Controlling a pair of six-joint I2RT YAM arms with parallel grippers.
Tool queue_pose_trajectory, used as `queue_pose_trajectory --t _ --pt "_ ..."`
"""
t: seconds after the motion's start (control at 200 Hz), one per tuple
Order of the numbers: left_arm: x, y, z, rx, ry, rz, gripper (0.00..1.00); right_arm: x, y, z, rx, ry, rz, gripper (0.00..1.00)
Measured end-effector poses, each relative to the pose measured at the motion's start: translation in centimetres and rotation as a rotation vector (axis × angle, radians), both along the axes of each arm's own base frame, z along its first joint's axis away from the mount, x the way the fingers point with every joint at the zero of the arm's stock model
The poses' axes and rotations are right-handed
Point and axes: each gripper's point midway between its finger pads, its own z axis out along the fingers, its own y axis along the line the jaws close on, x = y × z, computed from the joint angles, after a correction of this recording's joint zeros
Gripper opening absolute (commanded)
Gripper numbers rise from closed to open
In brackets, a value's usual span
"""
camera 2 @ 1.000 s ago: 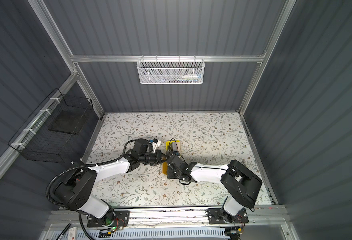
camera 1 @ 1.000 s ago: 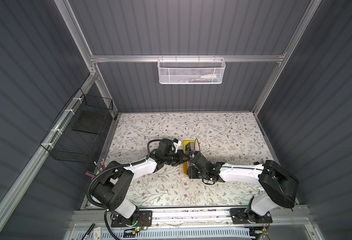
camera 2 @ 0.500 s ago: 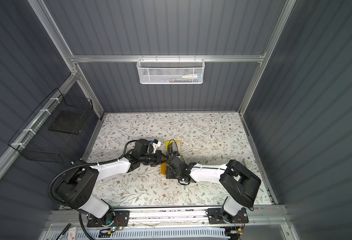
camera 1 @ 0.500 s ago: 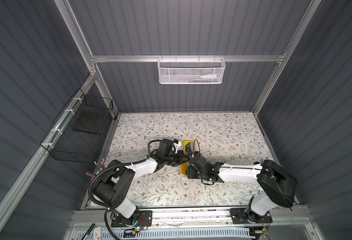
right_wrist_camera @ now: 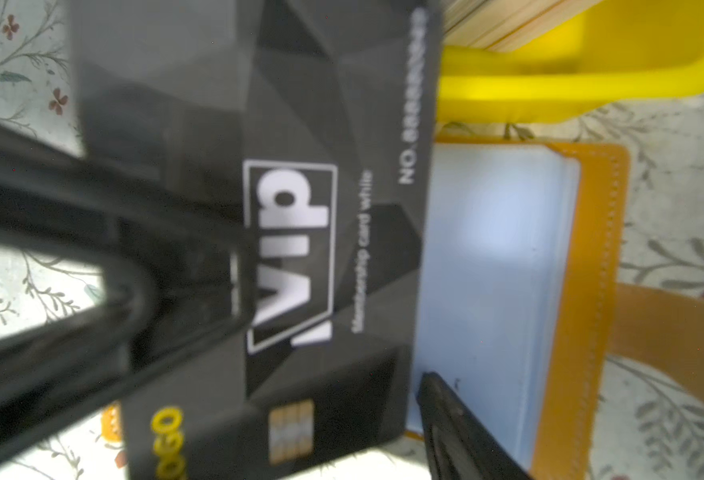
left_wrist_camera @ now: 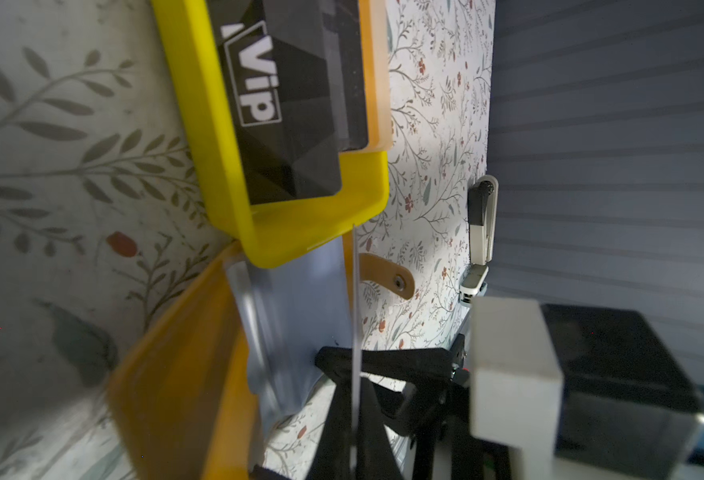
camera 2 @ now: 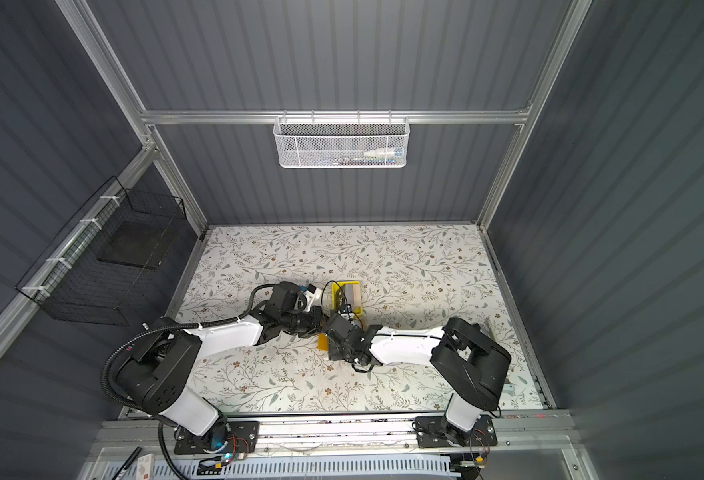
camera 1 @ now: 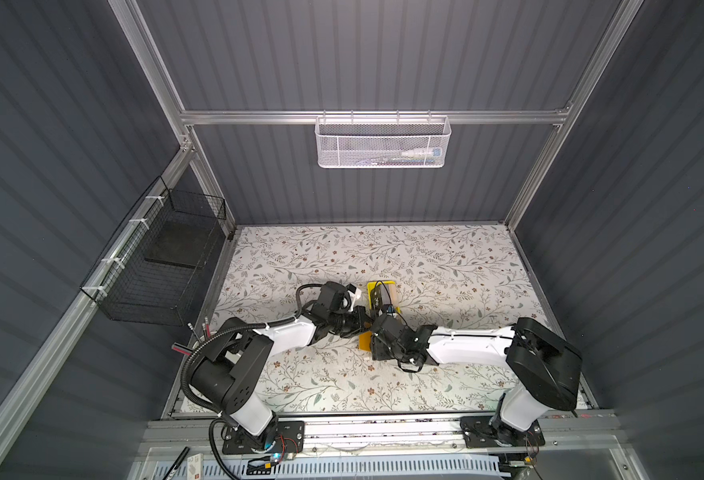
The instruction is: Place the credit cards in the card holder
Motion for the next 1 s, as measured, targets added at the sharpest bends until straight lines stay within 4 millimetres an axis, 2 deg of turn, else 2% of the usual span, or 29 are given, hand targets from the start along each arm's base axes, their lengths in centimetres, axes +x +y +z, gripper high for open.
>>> queue_pose_trajectory --t 0.325,0.475,0.6,0.77,0.926,1.001 --pt "-0.7 1.8 -1.4 0.045 0.005 -0.003 0.0 -0.8 -0.8 0.2 0.022 0.004 0.004 0.66" --pt "-1.1 2.2 -1.8 0.052 0.005 -0.009 0.0 -1.3 -1.4 1.1 0.066 0.011 0.009 0.63" --pt "-1.5 2.6 -2.4 0.063 0.019 -0.009 0.0 -1.1 -2.1 2.5 0.135 0.005 -0.004 0.54" --pt "-1.5 2.7 -2.4 0.061 0.018 -0.008 0.0 0.1 -4.0 3.7 0.223 0.017 -0.052 0.42" --pt "-1.3 2.4 -2.1 0.037 0.011 -0.012 0.0 1.2 -5.1 3.4 0.254 0.05 -0.085 0.26" --pt "-1.3 2.3 -2.0 0.027 0.009 -0.01 0.0 1.5 -5.6 2.6 0.242 0.073 -0.095 0.24"
